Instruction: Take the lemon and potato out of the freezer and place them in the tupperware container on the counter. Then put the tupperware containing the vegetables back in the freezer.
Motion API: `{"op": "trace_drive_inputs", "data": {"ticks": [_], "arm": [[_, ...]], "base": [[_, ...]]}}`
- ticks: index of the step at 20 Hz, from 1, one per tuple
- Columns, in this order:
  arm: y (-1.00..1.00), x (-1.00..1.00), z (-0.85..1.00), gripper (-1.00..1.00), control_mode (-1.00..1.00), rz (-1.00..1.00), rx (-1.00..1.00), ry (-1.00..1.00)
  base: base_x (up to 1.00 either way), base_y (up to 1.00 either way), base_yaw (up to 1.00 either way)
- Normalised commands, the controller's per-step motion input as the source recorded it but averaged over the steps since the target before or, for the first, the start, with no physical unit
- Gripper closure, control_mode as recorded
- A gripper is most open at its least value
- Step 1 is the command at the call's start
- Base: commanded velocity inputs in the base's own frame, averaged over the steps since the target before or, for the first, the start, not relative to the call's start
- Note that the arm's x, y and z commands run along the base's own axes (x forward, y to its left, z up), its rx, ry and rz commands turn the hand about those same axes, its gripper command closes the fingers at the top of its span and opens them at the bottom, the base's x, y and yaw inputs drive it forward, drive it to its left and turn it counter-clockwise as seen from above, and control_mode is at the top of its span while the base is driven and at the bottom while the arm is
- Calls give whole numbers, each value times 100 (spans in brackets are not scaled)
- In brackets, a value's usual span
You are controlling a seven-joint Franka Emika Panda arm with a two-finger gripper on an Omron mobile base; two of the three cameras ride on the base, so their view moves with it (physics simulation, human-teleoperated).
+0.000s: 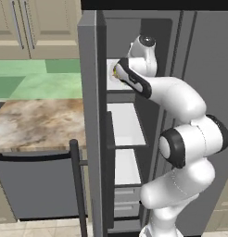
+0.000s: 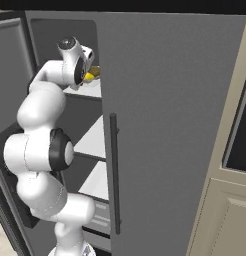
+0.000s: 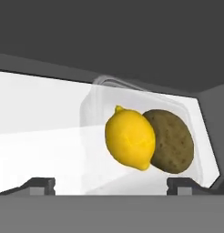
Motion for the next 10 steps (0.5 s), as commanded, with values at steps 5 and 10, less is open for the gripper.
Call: {"op": "trace_drive_inputs", "data": {"ticks": [5, 10], "arm": [[-7, -76, 13, -100, -100, -5, 3, -28], [-33, -100, 45, -100, -100, -4, 14, -21]], "base": [[0, 0, 0], [0, 0, 0]]}}
